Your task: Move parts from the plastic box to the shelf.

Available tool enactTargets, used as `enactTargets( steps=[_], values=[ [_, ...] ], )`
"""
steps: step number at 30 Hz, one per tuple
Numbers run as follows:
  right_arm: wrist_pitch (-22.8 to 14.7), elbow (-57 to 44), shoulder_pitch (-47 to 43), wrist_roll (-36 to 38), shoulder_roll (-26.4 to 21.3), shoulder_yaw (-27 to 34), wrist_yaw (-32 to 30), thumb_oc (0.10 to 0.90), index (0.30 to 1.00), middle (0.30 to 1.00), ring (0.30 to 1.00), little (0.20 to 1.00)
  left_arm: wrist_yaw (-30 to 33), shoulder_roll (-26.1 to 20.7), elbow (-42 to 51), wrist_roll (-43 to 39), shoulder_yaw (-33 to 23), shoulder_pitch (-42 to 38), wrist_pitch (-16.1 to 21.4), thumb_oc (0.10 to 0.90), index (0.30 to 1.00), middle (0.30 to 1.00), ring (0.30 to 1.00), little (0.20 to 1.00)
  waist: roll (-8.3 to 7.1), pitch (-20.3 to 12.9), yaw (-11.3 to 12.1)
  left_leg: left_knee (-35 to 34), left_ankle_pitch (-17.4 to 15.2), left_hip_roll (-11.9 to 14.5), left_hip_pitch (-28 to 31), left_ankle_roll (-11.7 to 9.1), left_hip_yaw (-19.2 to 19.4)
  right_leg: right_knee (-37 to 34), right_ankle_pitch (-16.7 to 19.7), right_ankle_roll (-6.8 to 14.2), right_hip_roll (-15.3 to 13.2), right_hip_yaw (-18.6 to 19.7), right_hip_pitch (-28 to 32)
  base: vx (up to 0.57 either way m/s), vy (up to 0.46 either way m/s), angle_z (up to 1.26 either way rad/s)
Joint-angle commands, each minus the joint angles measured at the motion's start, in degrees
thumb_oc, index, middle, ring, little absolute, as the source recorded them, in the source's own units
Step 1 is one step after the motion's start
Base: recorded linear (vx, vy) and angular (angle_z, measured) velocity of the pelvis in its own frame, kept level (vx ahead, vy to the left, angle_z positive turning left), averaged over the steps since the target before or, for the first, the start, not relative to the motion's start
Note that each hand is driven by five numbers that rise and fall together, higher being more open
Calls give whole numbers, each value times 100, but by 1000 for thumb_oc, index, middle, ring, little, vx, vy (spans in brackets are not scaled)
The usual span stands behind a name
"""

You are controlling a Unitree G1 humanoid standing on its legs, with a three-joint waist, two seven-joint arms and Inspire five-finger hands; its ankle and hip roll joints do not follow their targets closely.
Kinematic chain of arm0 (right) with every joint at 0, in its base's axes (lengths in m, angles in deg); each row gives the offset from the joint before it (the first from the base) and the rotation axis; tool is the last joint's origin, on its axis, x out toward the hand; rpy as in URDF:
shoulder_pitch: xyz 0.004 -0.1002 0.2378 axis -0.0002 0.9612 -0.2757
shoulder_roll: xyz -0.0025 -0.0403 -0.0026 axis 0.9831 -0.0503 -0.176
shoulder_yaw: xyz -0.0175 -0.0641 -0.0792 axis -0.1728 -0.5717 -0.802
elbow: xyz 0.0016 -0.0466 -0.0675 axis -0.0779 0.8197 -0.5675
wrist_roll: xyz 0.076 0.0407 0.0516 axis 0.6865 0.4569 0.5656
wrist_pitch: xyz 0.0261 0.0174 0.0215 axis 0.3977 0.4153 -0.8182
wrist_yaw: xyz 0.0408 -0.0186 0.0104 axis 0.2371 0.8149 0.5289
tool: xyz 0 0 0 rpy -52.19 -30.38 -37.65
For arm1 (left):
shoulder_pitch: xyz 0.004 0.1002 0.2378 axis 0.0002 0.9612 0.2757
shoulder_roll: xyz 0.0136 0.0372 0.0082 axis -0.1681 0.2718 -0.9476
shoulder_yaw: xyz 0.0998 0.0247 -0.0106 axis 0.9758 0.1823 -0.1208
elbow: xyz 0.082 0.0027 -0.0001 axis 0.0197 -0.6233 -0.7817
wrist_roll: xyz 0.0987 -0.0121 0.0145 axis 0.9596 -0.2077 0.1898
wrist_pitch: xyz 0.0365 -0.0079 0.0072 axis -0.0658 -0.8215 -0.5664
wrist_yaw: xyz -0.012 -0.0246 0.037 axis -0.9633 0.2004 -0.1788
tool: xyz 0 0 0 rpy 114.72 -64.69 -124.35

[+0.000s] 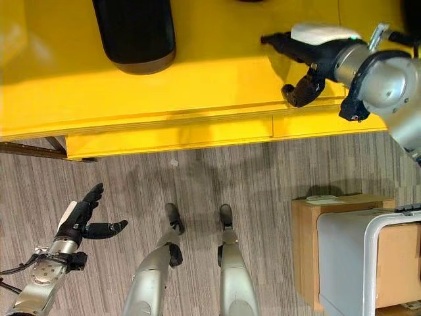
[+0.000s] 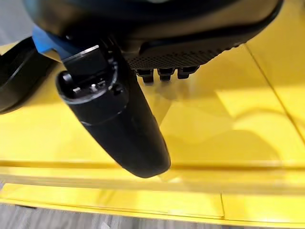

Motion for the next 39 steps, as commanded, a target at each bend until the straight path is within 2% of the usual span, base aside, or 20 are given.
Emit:
enactTargets(
  steps=[1, 12, 17, 27, 39],
  values=[
    [-220, -121, 271, 230, 241, 339, 95, 900, 1000, 1000, 1000, 1000, 135, -333, 73, 249, -236, 309, 232, 900, 1000, 1000, 1000, 1000, -438, -130, -21, 20, -69, 448, 292, -683, -141, -228, 323, 322, -641, -195, 482, -76, -15, 11],
    [-248, -189, 1009, 226, 351, 829, 130, 900, 1000, 1000, 1000, 1000, 103, -377, 3, 422, -173, 187, 167, 900, 1000, 1000, 1000, 1000, -505, -168, -31, -104, 4, 450, 431, -680, -154, -192, 285, 297, -628, -268, 560, -51, 6, 4],
    [-253, -205, 1340, 131, 459, 1034, 157, 900, 1000, 1000, 1000, 1000, 70, -413, -62, 528, -90, 52, 118, 900, 1000, 1000, 1000, 1000, -548, -298, -52, -243, 55, 435, 620, -671, -130, -215, 292, 311, -643, -331, 664, -50, 23, 0],
    [-269, -655, 312, 137, 296, 694, -7, 900, 1000, 1000, 1000, 1000, 44, -507, -60, 452, -313, 111, 93, 900, 1000, 1000, 1000, 1000, -689, -597, -89, -400, 70, 455, 781, -702, -2, -468, 415, 357, -670, -301, 754, 14, 9, -3],
    [-173, -874, -1273, 437, 127, -382, 47, 900, 1000, 1000, 1000, 1000, 27, -694, 120, 301, -594, 377, 108, 900, 1000, 1000, 1000, 1000, -957, -897, -118, -392, -74, 496, 998, -714, 112, -552, 566, 446, -646, -300, 1035, 78, -5, -4]
  ],
)
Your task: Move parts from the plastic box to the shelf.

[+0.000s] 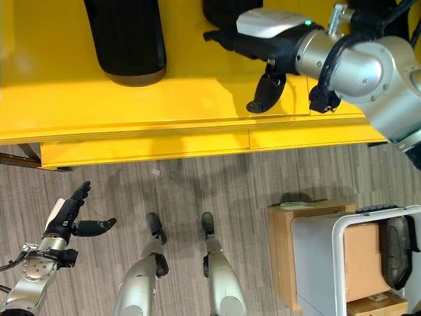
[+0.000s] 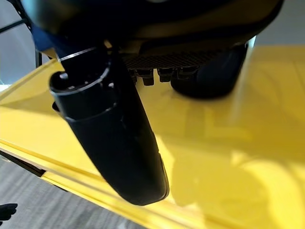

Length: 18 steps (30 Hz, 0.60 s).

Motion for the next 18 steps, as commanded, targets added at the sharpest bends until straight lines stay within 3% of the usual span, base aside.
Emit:
enactTargets(
  steps=[1, 9, 18],
  values=[
    [-30, 253, -272, 326, -46, 1, -212, 900, 1000, 1000, 1000, 1000, 32, -568, 293, -76, -115, 521, 292, 900, 1000, 1000, 1000, 1000, -199, -752, 96, -18, -174, 435, 419, -630, 62, 335, 227, 502, -721, -237, 215, 93, -6, -3],
    [-19, 485, -1022, 284, -61, -515, -317, 900, 1000, 1000, 1000, 1000, 3, -588, 326, -141, -49, 565, 318, 900, 1000, 1000, 1000, 1000, -237, -855, 95, -15, -228, 382, 367, -605, 69, 252, 259, 475, -794, -251, 243, 55, 6, -4],
    [-70, 925, -1620, 164, -48, -883, -553, 900, 1000, 1000, 1000, 1000, 24, -594, 403, -145, -24, 638, 348, 900, 1000, 1000, 1000, 1000, -118, -811, 145, -89, -221, 267, 214, -575, 32, 201, 327, 503, -878, -300, 128, 28, -2, -2]
  ],
)
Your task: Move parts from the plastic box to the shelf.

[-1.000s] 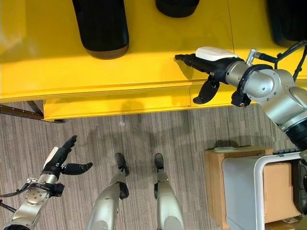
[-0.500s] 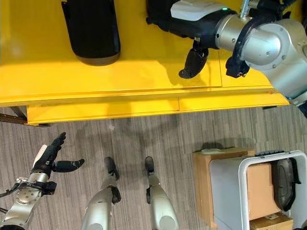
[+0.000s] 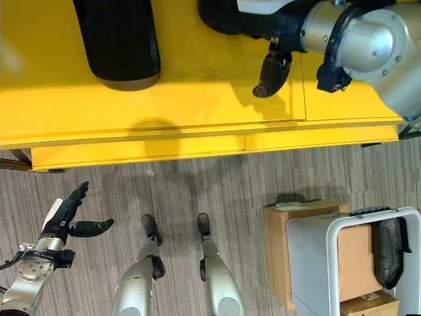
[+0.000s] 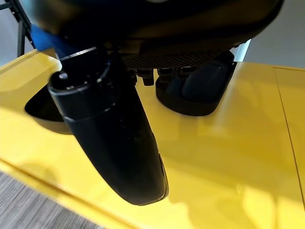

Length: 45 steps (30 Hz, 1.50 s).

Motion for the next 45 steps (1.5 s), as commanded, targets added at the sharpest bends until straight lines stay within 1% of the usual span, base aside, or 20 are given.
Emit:
enactTargets(
  steps=[1, 4, 9, 12, 13, 14, 15, 16, 22, 24, 26, 27, 29, 31, 32, 34, 36, 45],
  values=[
    [-63, 534, -597, 32, 18, 120, -501, 900, 1000, 1000, 1000, 1000, 33, -472, 333, -139, -18, 564, 366, 900, 1000, 1000, 1000, 1000, -76, -732, 57, -14, -185, 255, 340, -517, -57, 516, 246, 548, -882, -359, 188, 34, -9, -2],
    [-72, 783, -833, 6, 63, -37, -593, 900, 1000, 1000, 1000, 1000, 32, -505, 340, -176, 7, 557, 389, 900, 1000, 1000, 1000, 1000, -72, -710, 58, -13, -178, 246, 298, -513, -38, 497, 299, 562, -883, -340, 149, 0, 0, 0],
    [-117, 1328, -1505, 43, 146, -508, -757, 900, 1000, 1000, 1000, 1000, 37, -511, 330, -278, 18, 609, 431, 900, 1000, 1000, 1000, 1000, -60, -673, 38, -27, -161, 227, 212, -523, 4, 443, 423, 598, -899, -308, 69, 15, -9, -3],
    [-135, 1449, -1870, 109, 124, -726, -834, 900, 1000, 1000, 1000, 1000, 46, -515, 328, -333, -33, 699, 435, 900, 1000, 1000, 1000, 1000, -54, -646, 20, -33, -164, 213, 170, -530, 11, 411, 453, 615, -916, -320, 55, 66, -2, -7],
    [-168, 1565, -2115, 217, 150, -816, -909, 900, 1000, 1000, 1000, 1000, 66, -492, 291, -387, -38, 730, 467, 900, 1000, 1000, 1000, 1000, -47, -646, 33, -68, -298, 169, 206, -585, -82, 380, 394, 654, -936, -333, 105, 60, -26, -3],
    [-174, 1579, -2166, 244, 151, -841, -922, 900, 1000, 1000, 1000, 1000, 75, -467, 290, -398, -35, 738, 472, 900, 1000, 1000, 1000, 1000, -60, -585, 16, -23, -178, 182, 139, -530, -1, 392, 487, 636, -936, -356, 61, 49, -24, -1],
    [-174, 1579, -2166, 244, 151, -841, -922, 900, 1000, 1000, 1000, 1000, 75, -467, 290, -398, -35, 738, 472, 900, 1000, 1000, 1000, 1000, -60, -585, 16, -23, -178, 182, 139, -530, -1, 392, 487, 636, -936, -356, 61, 0, 0, 0],
    [-171, 1609, -2171, 259, 140, -841, -923, 900, 1000, 1000, 1000, 1000, 87, -459, 257, -392, -16, 725, 466, 900, 1000, 1000, 1000, 1000, -53, -606, 14, -75, -310, 146, 193, -578, -108, 368, 421, 675, -955, -351, 116, 100, 19, 1],
    [-182, 1764, -2202, 348, 127, -840, -1003, 900, 1000, 1000, 1000, 1000, 135, -392, 205, -370, 42, 704, 465, 900, 1000, 1000, 1000, 1000, -53, -538, 29, -82, -309, 108, 78, -566, -132, 320, 536, 710, -980, -396, 89, 40, -7, 4],
    [-176, 2292, -2199, 283, 209, -840, -1137, 900, 1000, 1000, 1000, 1000, 202, -371, 122, -352, 152, 679, 474, 900, 1000, 1000, 1000, 1000, -71, -429, 86, -79, -311, 79, -136, -556, -154, 235, 689, 769, -1013, -407, 2, 32, -9, 7],
    [-160, 2349, -2178, 171, 228, -841, -1144, 900, 1000, 1000, 1000, 1000, 228, -383, 164, -341, 131, 714, 468, 900, 1000, 1000, 1000, 1000, -112, -382, 104, -74, -312, 65, -237, -543, -162, 208, 751, 785, -1018, -416, -44, 17, -6, 9],
    [-137, 2340, -2135, 103, 227, -841, -1134, 900, 1000, 1000, 1000, 1000, 260, -363, 168, -303, 110, 727, 451, 900, 1000, 1000, 1000, 1000, -142, -326, 127, -68, -315, 61, -303, -540, -171, 204, 777, 805, -1027, -429, -57, 30, 0, 7],
    [-110, 2288, -1966, 116, 262, -830, -1096, 900, 1000, 1000, 1000, 1000, 324, -245, 189, -272, 169, 671, 453, 900, 1000, 1000, 1000, 1000, -99, -193, 182, -16, -348, 41, -428, -513, -209, 191, 804, 825, -1055, -486, -75, 28, -3, 5],
    [-73, 2184, -1354, 163, 248, -393, -1057, 900, 1000, 1000, 1000, 1000, 373, -189, 159, -218, 239, 567, 438, 900, 1000, 1000, 1000, 1000, -106, -98, 220, 22, -388, 20, -498, -486, -255, 194, 812, 838, -1073, -547, -69, 18, 6, 18],
    [-23, 2214, -783, 179, 312, -15, -1017, 900, 1000, 1000, 1000, 1000, 400, -170, 141, -181, 287, 446, 426, 900, 1000, 1000, 1000, 1000, -101, -19, 261, 45, -411, 17, -516, -464, -273, 228, 793, 847, -1076, -583, -66, 0, 17, 23],
    [-30, 2177, -286, 221, 341, 379, -1030, 900, 1000, 1000, 1000, 1000, 429, -188, 109, -171, 292, 401, 417, 900, 1000, 1000, 1000, 1000, -106, 20, 305, 84, -469, 5, -492, -438, -299, 273, 714, 831, -1072, -588, -44, -12, 18, 13],
    [-11, 2262, 151, 266, 343, 679, -1012, 900, 1000, 1000, 1000, 1000, 452, -174, 100, -156, 298, 345, 404, 900, 1000, 1000, 1000, 1000, -66, 52, 322, 74, -476, 7, -435, -426, -302, 301, 617, 807, -1080, -616, -42, -17, 35, 2],
    [-24, 2417, 1222, 304, 416, 1382, -942, 900, 1000, 1000, 1000, 1000, 474, -192, -52, -74, 366, 208, 394, 900, 1000, 1000, 1000, 1000, -112, 92, 305, 121, -467, 77, -269, -439, -273, 454, 470, 770, -1022, -610, -25, -31, 0, 2]
  ],
)
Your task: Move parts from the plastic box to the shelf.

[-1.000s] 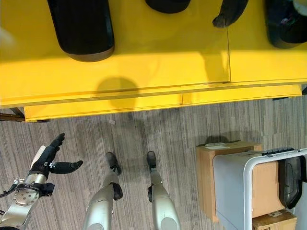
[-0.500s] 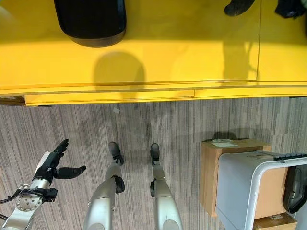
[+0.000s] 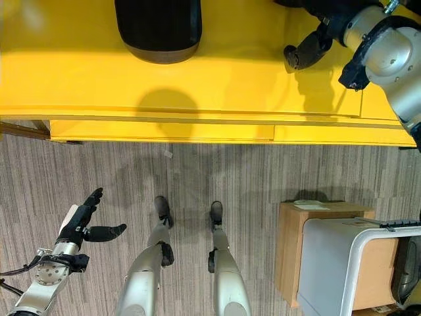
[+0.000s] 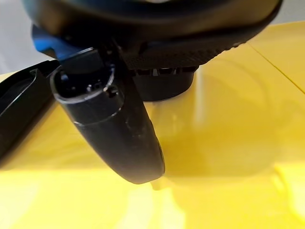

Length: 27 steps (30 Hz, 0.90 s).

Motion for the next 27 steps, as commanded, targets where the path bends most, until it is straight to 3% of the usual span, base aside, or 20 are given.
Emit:
enactTargets(
  steps=[1, 12, 13, 27],
  values=[
    [-22, 379, 20, 83, -70, 182, 27, 900, 1000, 1000, 1000, 1000, 173, -423, 178, 139, -277, 234, 196, 900, 1000, 1000, 1000, 1000, -377, 92, -9, 109, -605, 245, 613, -566, 37, 540, 277, 671, -861, -186, 633, -38, -1, 2],
    [-65, 384, 762, 233, 41, 675, 117, 900, 1000, 1000, 1000, 1000, 155, -455, -2, 238, -109, -28, 138, 900, 1000, 1000, 1000, 1000, -400, 36, -21, 57, -545, 297, 811, -581, 5, 676, 125, 602, -802, -226, 694, -59, -16, 1],
    [-81, 421, 958, 260, 102, 818, 145, 900, 1000, 1000, 1000, 1000, 121, -480, -64, 325, -47, -116, 116, 900, 1000, 1000, 1000, 1000, -410, 29, -6, 79, -361, 356, 827, -546, 71, 759, 147, 535, -756, -302, 671, -183, -63, -1],
    [-114, 200, 1939, 124, 372, 1425, 217, 900, 1000, 1000, 1000, 1000, 19, -583, -123, 526, -7, -290, 8, 900, 1000, 1000, 1000, 1000, -504, -164, 22, -105, -133, 526, 1169, -635, -44, 785, -190, 393, -564, -492, 916, -78, -43, 1]
  ],
)
